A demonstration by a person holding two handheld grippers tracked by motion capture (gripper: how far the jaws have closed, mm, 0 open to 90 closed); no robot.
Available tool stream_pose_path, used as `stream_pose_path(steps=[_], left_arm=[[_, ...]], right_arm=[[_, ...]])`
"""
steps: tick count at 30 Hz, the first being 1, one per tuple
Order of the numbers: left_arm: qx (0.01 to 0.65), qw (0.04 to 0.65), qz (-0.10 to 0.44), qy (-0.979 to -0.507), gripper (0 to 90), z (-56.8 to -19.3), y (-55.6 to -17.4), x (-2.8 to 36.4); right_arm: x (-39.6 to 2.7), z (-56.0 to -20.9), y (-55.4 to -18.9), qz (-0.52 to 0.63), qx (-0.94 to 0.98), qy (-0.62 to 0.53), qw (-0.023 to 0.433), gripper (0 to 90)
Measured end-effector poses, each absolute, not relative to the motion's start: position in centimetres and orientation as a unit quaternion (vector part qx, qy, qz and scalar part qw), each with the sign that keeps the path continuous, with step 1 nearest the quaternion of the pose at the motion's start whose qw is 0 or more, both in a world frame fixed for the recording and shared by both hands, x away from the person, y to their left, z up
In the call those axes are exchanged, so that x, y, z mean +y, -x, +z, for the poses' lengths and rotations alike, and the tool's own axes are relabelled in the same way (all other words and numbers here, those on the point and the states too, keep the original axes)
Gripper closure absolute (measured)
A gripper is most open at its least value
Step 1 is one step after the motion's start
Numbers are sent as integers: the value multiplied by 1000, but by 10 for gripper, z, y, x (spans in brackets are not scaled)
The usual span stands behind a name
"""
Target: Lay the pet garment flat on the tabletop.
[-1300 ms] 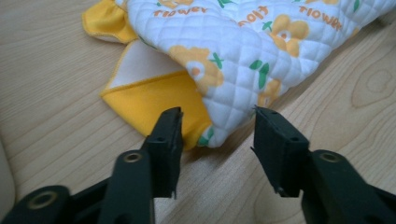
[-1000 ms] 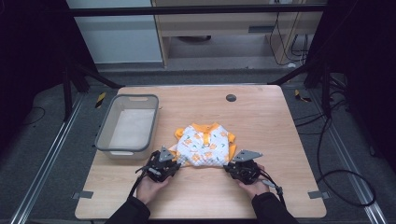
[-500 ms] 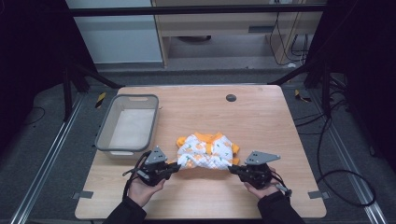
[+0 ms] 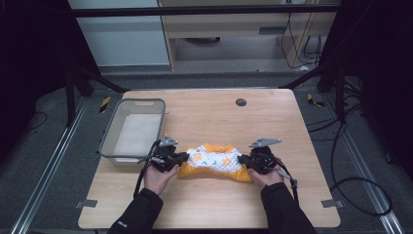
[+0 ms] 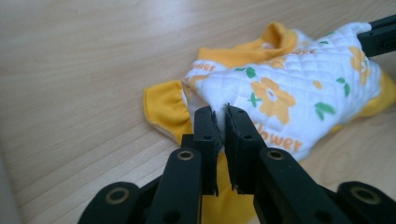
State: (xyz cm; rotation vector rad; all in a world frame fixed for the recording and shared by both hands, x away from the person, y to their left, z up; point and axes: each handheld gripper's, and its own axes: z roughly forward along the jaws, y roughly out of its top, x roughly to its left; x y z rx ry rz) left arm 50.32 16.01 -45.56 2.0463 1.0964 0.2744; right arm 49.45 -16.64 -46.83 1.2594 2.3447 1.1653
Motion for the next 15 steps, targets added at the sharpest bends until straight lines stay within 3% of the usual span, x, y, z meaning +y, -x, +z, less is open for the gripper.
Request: stream_pose_path(steps=[5, 8, 12, 15], left_arm=[[434, 383, 124, -806, 767, -467, -505, 158], [424, 398, 154, -799, 527, -458, -499, 163], [400, 409, 175, -801, 390, -443, -483, 177], [391, 403, 181, -808, 363, -441, -468, 188]], right_arm=[[-159, -484, -500, 383, 803, -433, 143, 782], [-164, -473, -493, 392, 800, -421, 168, 691], [-176, -460, -480, 417, 791, -414, 173, 642], [-189, -451, -468, 433, 783, -412, 173, 599]])
